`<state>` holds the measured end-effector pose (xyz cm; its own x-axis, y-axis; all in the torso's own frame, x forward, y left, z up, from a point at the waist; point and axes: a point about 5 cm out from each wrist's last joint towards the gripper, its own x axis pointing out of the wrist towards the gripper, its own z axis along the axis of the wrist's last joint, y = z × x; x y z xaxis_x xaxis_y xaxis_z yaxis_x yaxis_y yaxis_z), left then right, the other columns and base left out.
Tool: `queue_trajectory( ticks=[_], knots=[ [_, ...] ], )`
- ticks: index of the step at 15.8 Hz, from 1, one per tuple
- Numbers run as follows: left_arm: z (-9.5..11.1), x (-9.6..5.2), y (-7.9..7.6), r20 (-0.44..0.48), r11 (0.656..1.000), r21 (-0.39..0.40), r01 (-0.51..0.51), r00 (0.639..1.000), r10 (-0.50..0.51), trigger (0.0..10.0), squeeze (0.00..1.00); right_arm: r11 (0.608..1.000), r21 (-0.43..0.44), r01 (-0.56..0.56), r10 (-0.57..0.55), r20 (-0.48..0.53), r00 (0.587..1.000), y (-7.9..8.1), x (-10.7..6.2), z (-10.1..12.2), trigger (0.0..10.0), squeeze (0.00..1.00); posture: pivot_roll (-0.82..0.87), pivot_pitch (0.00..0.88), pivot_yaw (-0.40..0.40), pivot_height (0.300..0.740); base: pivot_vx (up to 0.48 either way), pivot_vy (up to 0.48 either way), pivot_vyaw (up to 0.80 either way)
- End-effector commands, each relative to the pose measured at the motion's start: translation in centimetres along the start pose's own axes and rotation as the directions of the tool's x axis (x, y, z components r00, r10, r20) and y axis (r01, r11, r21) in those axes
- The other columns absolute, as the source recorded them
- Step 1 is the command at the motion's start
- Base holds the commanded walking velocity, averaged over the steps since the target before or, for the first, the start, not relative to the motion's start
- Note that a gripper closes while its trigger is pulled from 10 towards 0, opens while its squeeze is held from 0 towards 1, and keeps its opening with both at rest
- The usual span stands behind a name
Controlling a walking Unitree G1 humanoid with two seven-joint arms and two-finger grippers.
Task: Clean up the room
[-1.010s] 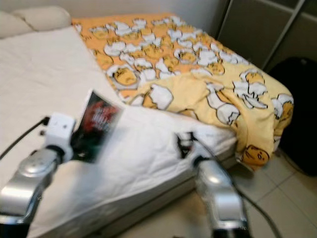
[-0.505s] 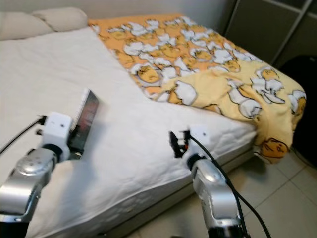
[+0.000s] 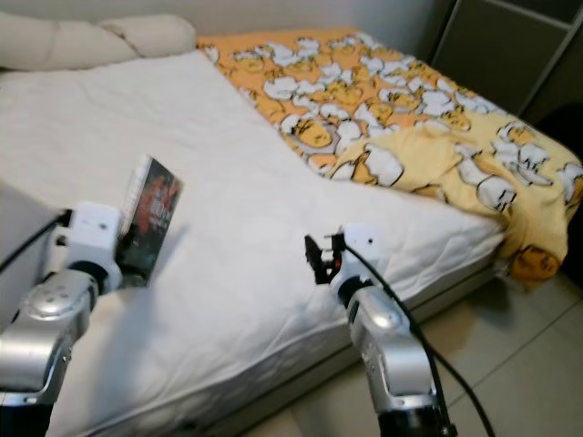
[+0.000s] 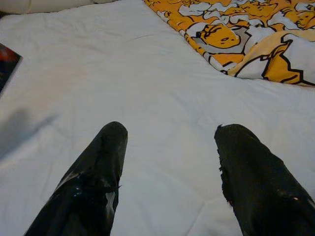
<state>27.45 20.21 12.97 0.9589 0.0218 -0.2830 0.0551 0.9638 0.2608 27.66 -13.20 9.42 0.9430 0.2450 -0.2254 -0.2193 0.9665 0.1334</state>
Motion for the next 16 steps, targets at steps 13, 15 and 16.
queue_trajectory(
  ticks=[13, 15, 16],
  knots=[
    [0.7, 0.1, -0.3, -0.012, 0.981, -0.193, -0.005, 1.000, 0.003, 10.0, 0.00, 0.998, -0.014, -0.059, 0.059, -0.005, 0.998, -0.6, -0.5, 0.8, 10.0, 0.00, -0.02, 0.000, -0.026, 0.740, 0.000, 0.000, 0.00],
    [0.7, 0.8, -0.4, -0.043, 0.972, -0.233, 0.000, 0.999, -0.010, 10.0, 0.00, 0.988, -0.072, -0.139, 0.138, -0.019, 0.990, -0.4, -0.7, 0.9, 10.0, 0.00, -0.01, 0.000, -0.023, 0.740, 0.000, 0.000, 0.00],
    [0.8, 1.5, -0.6, -0.060, 0.968, -0.250, 0.024, 0.997, -0.041, 10.0, 0.00, 0.969, -0.123, -0.213, 0.209, -0.042, 0.977, -0.1, -0.8, 0.8, 10.0, 0.00, -0.02, 0.000, -0.016, 0.740, 0.000, 0.000, 0.00]
  ],
)
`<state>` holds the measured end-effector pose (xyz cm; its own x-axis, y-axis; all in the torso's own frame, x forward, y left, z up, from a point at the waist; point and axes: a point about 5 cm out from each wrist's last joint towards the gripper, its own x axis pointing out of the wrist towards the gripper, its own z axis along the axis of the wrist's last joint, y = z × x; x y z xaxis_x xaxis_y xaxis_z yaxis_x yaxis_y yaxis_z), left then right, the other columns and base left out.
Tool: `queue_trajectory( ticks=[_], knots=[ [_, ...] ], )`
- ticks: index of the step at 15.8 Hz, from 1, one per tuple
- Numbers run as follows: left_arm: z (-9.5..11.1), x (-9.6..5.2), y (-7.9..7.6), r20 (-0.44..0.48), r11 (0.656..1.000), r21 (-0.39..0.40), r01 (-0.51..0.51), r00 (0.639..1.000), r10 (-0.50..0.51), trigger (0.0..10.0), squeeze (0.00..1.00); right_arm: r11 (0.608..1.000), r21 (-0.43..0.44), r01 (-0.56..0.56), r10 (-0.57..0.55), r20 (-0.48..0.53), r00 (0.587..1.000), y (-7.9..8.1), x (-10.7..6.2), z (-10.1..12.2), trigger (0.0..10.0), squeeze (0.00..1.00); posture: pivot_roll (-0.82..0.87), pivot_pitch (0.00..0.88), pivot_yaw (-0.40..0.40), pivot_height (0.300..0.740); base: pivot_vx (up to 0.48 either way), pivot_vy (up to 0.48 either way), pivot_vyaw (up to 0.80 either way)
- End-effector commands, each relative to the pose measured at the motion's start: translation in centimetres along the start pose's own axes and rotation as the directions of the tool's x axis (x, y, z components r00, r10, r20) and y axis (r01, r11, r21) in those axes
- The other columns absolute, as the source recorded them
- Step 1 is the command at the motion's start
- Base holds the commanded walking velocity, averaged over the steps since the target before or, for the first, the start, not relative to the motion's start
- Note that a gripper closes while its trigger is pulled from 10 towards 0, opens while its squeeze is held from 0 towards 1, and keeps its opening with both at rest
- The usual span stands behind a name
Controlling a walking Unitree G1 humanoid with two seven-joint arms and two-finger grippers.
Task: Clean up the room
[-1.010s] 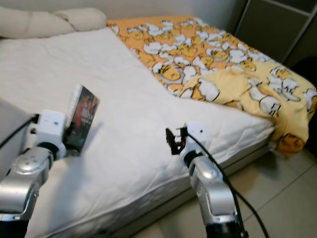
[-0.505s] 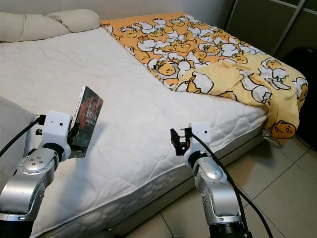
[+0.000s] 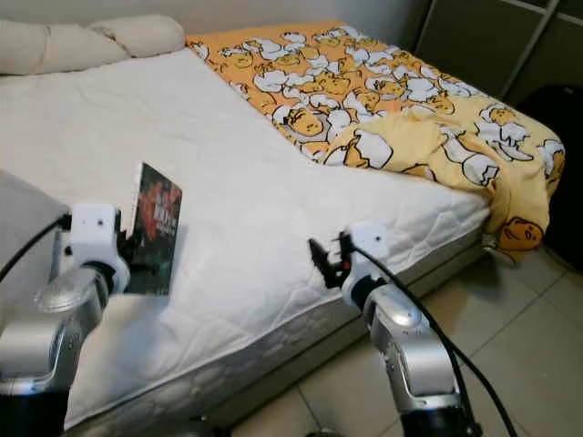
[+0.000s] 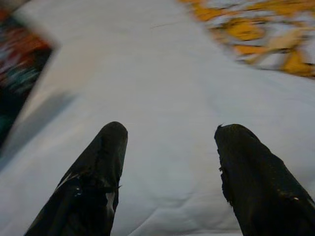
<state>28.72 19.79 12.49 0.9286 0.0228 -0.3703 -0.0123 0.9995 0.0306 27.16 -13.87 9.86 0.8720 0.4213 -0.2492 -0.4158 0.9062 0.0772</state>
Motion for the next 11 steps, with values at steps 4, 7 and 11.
queue_trajectory(
  ticks=[4, 7, 11],
  knots=[
    [1.1, 2.9, -0.7, -0.109, 0.952, -0.283, 0.113, 0.983, -0.149, 10.0, 0.00, 0.958, -0.059, -0.281, 0.279, -0.038, 0.960, 1.4, 0.2, 0.9, 10.0, 0.00, -0.03, 0.000, 0.024, 0.740, 0.000, 0.000, 0.00],
    [1.1, 4.2, -0.4, -0.149, 0.920, -0.374, 0.120, 0.971, -0.188, 10.0, 0.00, 0.930, -0.065, -0.361, 0.356, -0.082, 0.931, 1.2, -0.1, 1.1, 10.0, 0.00, -0.04, 0.000, 0.038, 0.740, 0.000, 0.000, 0.00],
    [1.3, 5.8, -0.3, -0.154, 0.870, -0.476, 0.126, 0.962, -0.224, 10.0, 0.00, 0.919, -0.052, -0.390, 0.384, -0.097, 0.918, 0.4, -0.5, 1.5, 10.0, 0.00, -0.06, 0.000, 0.040, 0.740, 0.000, 0.000, 0.00]
  ],
)
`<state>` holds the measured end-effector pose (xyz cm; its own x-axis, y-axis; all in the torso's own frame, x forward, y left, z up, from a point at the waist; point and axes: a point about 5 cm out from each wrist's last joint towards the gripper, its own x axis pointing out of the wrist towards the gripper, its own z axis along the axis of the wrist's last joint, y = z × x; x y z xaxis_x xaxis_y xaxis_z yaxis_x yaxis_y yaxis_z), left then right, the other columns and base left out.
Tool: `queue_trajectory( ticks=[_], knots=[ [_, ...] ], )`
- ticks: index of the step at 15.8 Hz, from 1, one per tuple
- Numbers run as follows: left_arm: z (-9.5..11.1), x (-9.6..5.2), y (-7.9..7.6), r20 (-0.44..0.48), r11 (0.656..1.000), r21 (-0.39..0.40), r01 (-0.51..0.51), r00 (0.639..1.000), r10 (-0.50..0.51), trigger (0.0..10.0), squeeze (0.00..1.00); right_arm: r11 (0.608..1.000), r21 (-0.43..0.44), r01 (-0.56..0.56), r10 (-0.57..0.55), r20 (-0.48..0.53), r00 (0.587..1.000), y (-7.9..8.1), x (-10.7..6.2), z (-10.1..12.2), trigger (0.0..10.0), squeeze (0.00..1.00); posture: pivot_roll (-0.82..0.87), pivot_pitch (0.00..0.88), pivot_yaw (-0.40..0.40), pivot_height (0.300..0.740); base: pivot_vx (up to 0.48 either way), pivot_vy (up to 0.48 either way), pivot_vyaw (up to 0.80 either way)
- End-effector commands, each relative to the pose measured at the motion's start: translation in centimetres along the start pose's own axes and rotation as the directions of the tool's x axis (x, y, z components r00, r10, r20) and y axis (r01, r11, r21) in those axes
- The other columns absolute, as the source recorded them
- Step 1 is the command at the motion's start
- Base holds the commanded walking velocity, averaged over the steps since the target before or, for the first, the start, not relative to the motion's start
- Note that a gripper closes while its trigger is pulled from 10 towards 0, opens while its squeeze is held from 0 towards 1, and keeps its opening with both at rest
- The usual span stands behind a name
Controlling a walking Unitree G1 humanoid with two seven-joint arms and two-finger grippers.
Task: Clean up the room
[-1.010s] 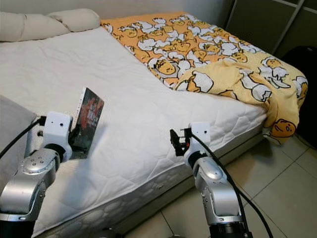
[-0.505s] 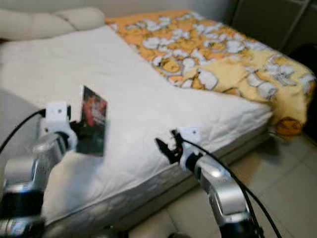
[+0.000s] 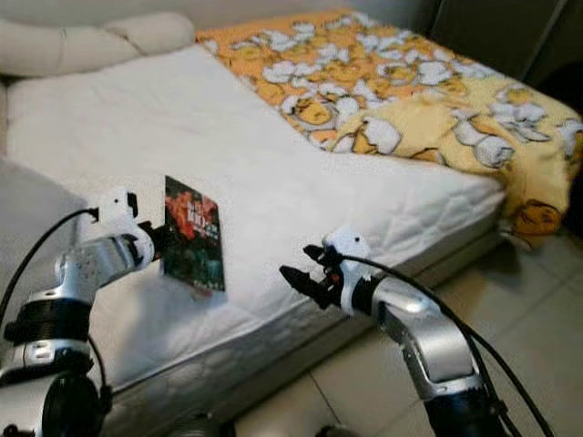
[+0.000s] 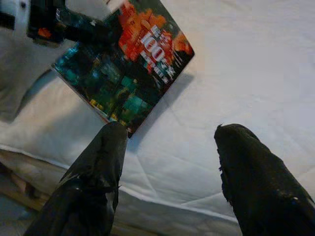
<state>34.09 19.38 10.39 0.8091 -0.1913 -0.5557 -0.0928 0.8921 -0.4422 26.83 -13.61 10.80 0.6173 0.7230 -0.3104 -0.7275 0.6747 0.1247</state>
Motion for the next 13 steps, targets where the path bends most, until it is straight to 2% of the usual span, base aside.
queue_trajectory(
  ticks=[1, 3, 6, 8, 9, 10, 13],
  knots=[
    [1.4, 0.2, -0.4, 0.052, 0.999, -0.015, 0.031, 0.998, -0.030, 10.0, 0.00, 0.999, -0.010, -0.031, 0.031, -0.001, 1.000, 0.2, -0.3, 0.5, 10.0, 0.00, -0.06, 0.000, 0.041, 0.740, 0.000, 0.000, 0.00],
    [1.9, 0.9, 0.0, 0.085, 0.999, -0.044, 0.004, 0.996, 0.000, 10.0, 0.00, 0.998, -0.030, -0.057, 0.056, -0.025, 0.998, 0.5, -0.6, 0.4, 10.0, 0.00, -0.07, 0.000, 0.042, 0.740, 0.000, 0.000, 0.00],
    [2.6, 1.5, 0.6, 0.143, 0.996, -0.047, -0.073, 0.987, 0.079, 10.0, 0.00, 0.998, -0.063, -0.024, 0.021, -0.044, 0.999, 0.3, -0.7, 0.1, 10.0, 0.00, -0.09, 0.000, 0.039, 0.740, 0.000, 0.000, 0.00],
    [2.6, 1.8, 0.9, 0.150, 0.993, -0.044, -0.107, 0.982, 0.113, 10.0, 0.00, 0.998, -0.065, -0.014, 0.010, -0.062, 0.998, 0.4, -0.7, 0.0, 10.0, 0.00, -0.09, 0.000, 0.039, 0.740, 0.000, 0.000, 0.00],
    [2.4, 1.9, 1.2, 0.144, 0.991, -0.019, -0.132, 0.981, 0.133, 10.0, 0.00, 0.997, -0.071, -0.023, 0.017, -0.085, 0.996, 0.5, -0.8, -0.2, 10.0, 0.00, -0.10, 0.000, 0.040, 0.740, 0.000, 0.000, 0.00],
    [2.1, 2.1, 1.8, 0.134, 0.984, 0.044, -0.175, 0.977, 0.168, 10.0, 0.00, 0.995, -0.090, -0.033, 0.024, -0.106, 0.994, 0.8, -0.8, -0.4, 10.0, 0.00, -0.10, 0.000, 0.040, 0.740, 0.000, 0.000, 0.00],
    [1.9, 1.8, 3.4, 0.116, 0.954, 0.143, -0.265, 0.961, 0.250, 10.0, 0.00, 0.994, -0.107, -0.031, 0.019, -0.105, 0.994, 1.1, -0.7, -0.3, 10.0, 0.00, -0.11, 0.000, 0.045, 0.740, 0.000, 0.000, 0.00]
  ],
)
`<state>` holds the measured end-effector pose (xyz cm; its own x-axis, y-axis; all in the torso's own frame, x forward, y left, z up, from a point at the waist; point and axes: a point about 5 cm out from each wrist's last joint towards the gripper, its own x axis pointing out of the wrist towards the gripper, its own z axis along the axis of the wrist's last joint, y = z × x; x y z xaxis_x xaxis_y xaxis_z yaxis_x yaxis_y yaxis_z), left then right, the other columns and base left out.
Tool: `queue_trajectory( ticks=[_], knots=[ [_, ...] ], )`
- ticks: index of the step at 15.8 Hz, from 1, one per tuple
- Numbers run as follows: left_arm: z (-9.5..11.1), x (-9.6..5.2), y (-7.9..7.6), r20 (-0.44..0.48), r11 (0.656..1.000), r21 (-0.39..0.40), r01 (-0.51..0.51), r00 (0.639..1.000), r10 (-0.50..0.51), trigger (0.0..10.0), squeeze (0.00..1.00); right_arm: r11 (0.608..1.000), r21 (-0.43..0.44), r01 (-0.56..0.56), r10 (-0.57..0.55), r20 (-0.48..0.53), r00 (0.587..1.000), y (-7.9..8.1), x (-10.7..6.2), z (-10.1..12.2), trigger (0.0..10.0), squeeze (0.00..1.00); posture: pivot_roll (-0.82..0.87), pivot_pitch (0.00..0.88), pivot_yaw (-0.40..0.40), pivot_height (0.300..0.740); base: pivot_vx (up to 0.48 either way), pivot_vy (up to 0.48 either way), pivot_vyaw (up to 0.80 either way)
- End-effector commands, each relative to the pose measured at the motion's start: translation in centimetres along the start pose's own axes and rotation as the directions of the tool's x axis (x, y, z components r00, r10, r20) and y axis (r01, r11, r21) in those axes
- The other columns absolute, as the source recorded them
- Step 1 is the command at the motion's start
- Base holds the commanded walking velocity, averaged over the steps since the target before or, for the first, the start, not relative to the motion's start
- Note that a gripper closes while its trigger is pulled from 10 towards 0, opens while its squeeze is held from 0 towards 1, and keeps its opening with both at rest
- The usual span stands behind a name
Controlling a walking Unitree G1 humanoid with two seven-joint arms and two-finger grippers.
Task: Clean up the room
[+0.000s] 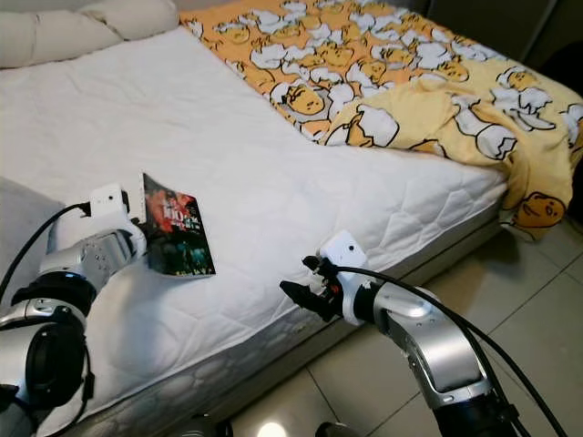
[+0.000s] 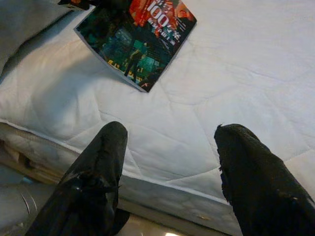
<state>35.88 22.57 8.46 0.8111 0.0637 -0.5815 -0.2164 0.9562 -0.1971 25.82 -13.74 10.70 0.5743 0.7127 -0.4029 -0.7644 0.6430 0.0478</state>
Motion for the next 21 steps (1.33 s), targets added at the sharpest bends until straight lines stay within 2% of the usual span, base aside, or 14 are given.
queue_trajectory(
  ticks=[1, 2, 5, 7, 12, 13, 14, 15, 21],
  knots=[
    [0.8, -0.1, 0.7, 0.013, 0.998, 0.047, -0.038, 0.999, 0.038, 10.0, 0.00, 1.000, -0.019, -0.003, 0.003, -0.002, 1.000, 0.5, 0.0, 0.2, 10.0, 0.00, -0.11, 0.000, 0.044, 0.740, 0.000, 0.000, 0.00],
    [0.6, -0.2, 1.4, 0.002, 0.995, 0.079, -0.061, 0.998, 0.061, 10.0, 0.00, 1.000, -0.023, 0.008, -0.008, 0.001, 1.000, 0.5, 0.0, 0.2, 10.0, 0.00, -0.11, 0.000, 0.045, 0.740, 0.000, 0.000, 0.00],
    [0.4, -0.3, 2.5, -0.007, 0.991, 0.079, -0.109, 0.994, 0.110, 10.0, 0.00, 1.000, -0.014, 0.013, -0.012, 0.047, 0.999, 0.6, 0.3, 0.7, 10.0, 0.00, -0.10, 0.000, 0.041, 0.740, 0.000, 0.000, 0.00],
    [0.3, -0.3, 2.9, -0.009, 0.990, 0.060, -0.128, 0.992, 0.128, 10.0, 0.00, 1.000, -0.009, -0.008, 0.009, 0.079, 0.997, 0.8, 0.4, 1.2, 10.0, 0.00, -0.10, 0.000, 0.037, 0.740, 0.000, 0.000, 0.00],
    [-0.2, -0.3, 3.0, -0.017, 0.989, 0.051, -0.140, 0.990, 0.141, 10.0, 0.00, 0.991, 0.034, -0.126, 0.123, 0.081, 0.989, 1.4, -0.1, 1.1, 10.0, 0.00, -0.10, 0.000, 0.034, 0.740, 0.000, 0.000, 0.00],
    [-0.3, -0.3, 3.1, -0.020, 0.988, 0.050, -0.143, 0.989, 0.144, 10.0, 0.35, 0.992, 0.034, -0.122, 0.118, 0.087, 0.989, 1.2, -0.3, 1.2, 10.0, 0.00, -0.10, 0.000, 0.033, 0.740, 0.000, 0.000, 0.00],
    [-0.3, -0.3, 3.1, -0.021, 0.988, 0.049, -0.143, 0.989, 0.145, 10.0, 0.35, 0.992, 0.035, -0.120, 0.116, 0.089, 0.989, 1.1, -0.3, 1.2, 10.0, 0.00, -0.10, 0.000, 0.033, 0.740, 0.000, 0.000, 0.00],
    [-0.4, -0.3, 3.1, -0.021, 0.988, 0.053, -0.145, 0.989, 0.146, 10.0, 1.00, 0.993, 0.037, -0.116, 0.113, 0.093, 0.989, 1.0, -0.4, 1.3, 10.0, 0.00, -0.10, 0.000, 0.034, 0.740, 0.000, 0.000, 0.00],
    [0.0, -0.4, 3.7, 0.002, 0.972, 0.154, -0.175, 0.984, 0.177, 10.0, 1.00, 0.993, 0.043, -0.110, 0.105, 0.097, 0.990, 0.9, -0.3, 1.3, 10.0, 0.00, -0.10, 0.000, 0.038, 0.740, 0.000, 0.000, 0.00]
  ],
)
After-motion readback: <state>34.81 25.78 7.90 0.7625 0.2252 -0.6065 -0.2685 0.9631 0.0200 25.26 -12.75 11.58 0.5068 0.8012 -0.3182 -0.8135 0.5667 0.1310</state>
